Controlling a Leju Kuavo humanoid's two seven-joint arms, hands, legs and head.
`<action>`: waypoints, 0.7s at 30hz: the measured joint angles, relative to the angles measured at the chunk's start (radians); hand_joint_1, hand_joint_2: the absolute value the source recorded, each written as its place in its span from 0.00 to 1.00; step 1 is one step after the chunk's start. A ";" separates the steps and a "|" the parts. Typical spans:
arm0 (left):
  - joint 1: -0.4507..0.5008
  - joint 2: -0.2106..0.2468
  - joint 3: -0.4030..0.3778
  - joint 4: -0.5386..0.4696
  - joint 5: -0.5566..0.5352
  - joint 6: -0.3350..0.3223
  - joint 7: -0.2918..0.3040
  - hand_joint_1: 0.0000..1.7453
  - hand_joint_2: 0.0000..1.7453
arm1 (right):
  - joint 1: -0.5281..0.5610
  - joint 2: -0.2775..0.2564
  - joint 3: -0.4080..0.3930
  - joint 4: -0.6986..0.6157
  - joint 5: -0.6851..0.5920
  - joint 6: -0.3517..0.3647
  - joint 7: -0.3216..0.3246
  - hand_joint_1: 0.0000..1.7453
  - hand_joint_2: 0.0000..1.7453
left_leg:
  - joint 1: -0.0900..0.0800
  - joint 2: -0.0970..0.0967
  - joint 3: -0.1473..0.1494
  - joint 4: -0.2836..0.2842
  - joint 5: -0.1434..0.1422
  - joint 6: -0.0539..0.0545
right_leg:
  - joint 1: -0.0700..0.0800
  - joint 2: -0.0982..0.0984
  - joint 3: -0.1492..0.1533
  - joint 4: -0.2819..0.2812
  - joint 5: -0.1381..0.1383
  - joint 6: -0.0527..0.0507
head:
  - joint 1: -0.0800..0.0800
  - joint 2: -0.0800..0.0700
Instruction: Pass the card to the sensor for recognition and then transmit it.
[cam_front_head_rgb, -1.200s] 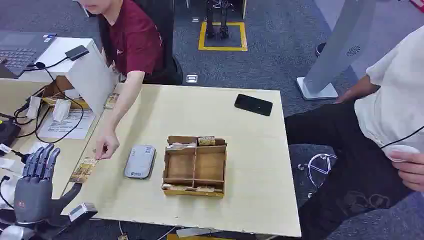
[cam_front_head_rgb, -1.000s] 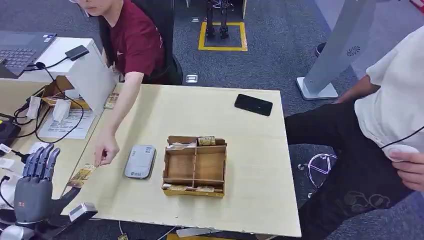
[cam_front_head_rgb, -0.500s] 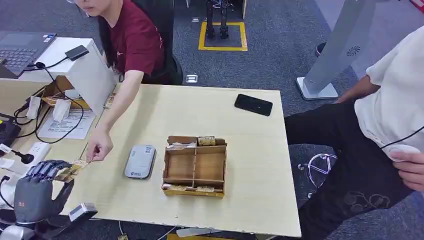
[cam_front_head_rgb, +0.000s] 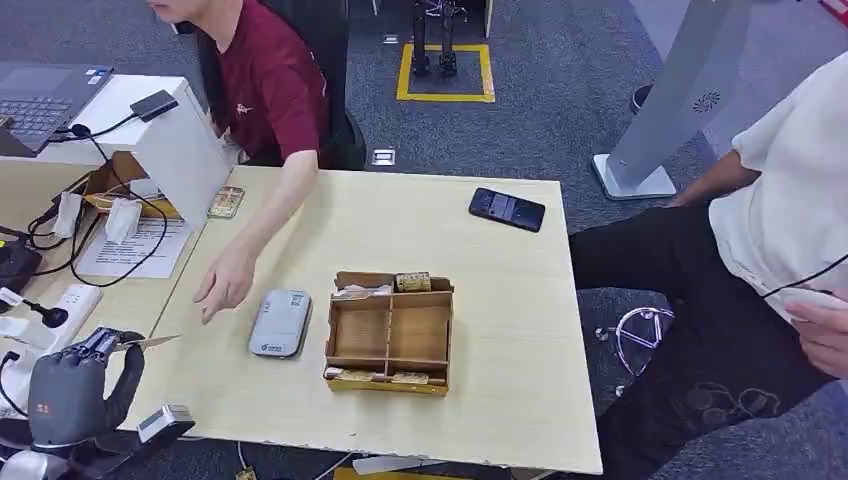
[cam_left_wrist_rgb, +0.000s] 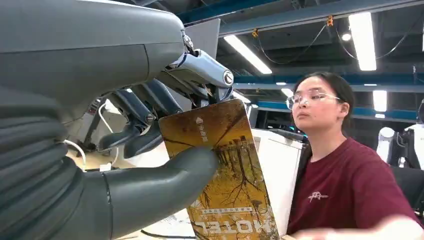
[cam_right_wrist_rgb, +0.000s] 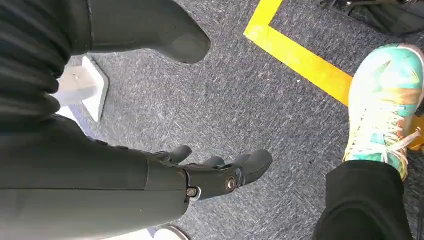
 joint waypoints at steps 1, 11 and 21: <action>0.000 0.000 0.000 0.000 0.000 0.000 0.000 1.00 1.00 | 0.000 0.000 0.000 0.000 0.000 0.000 0.000 0.00 1.00 | 0.000 0.000 0.000 0.000 0.000 0.000 | 0.000 0.000 0.000 0.000 0.000 0.000 | 0.000 0.000; 0.000 0.000 0.000 0.000 0.003 0.000 0.000 1.00 1.00 | 0.000 0.000 0.000 0.000 0.000 0.000 0.000 0.00 1.00 | 0.000 0.000 0.000 0.000 0.000 0.000 | 0.000 0.000 0.000 0.000 0.000 0.000 | 0.000 0.000; -0.009 -0.025 -0.004 -0.006 0.452 -0.407 -0.011 1.00 1.00 | 0.000 0.002 0.000 0.000 -0.012 -0.018 0.008 0.00 1.00 | 0.000 0.000 0.000 0.000 0.000 0.000 | 0.000 0.000 -0.001 0.000 0.000 0.000 | 0.000 0.000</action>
